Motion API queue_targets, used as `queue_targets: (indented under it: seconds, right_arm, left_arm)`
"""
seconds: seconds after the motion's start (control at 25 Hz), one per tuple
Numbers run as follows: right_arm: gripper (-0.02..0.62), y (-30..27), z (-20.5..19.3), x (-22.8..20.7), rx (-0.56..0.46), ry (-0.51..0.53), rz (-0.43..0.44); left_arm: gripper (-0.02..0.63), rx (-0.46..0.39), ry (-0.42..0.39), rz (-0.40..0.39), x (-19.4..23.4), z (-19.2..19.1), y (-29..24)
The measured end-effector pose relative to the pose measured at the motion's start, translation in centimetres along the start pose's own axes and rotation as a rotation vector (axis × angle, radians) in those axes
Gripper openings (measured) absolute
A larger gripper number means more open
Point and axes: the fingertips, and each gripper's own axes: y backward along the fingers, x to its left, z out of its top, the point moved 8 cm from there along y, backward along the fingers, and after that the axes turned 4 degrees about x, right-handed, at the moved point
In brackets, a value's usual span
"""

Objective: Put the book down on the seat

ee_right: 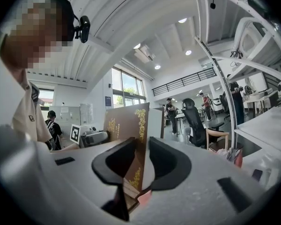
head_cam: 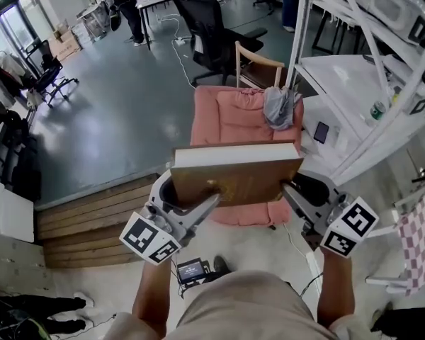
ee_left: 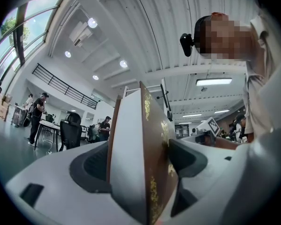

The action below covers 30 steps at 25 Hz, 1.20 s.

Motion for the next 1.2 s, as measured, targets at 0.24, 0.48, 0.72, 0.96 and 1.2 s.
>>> queue_targets:
  seconds: [0.24, 0.48, 0.72, 0.96, 1.2]
  right_arm:
    - [0.084, -3.9, 0.2, 0.3, 0.007, -0.004, -0.037]
    - [0.085, -7.1, 0.0, 0.3, 0.021, -0.010, -0.050]
    - [0.085, -9.3, -1.0, -1.9, 0.041, -0.053, -0.031]
    - [0.084, -11.1, -2.6, -6.3, 0.060, -0.104, 0.003]
    - [0.084, -12.8, -2.5, -9.3, 0.092, -0.119, 0.037]
  left_arm:
    - [0.353, 0.001, 0.007, -0.025, 4.3, -0.2, 0.4]
    - [0.353, 0.005, 0.024, -0.038, 7.7, -0.8, 0.9]
    - [0.354, 0.036, 0.047, -0.021, 9.9, -2.1, -0.3]
    - [0.356, 0.073, 0.067, 0.023, 11.5, -4.3, -3.2]
    - [0.357, 0.091, 0.092, 0.065, 12.9, -5.0, -5.2]
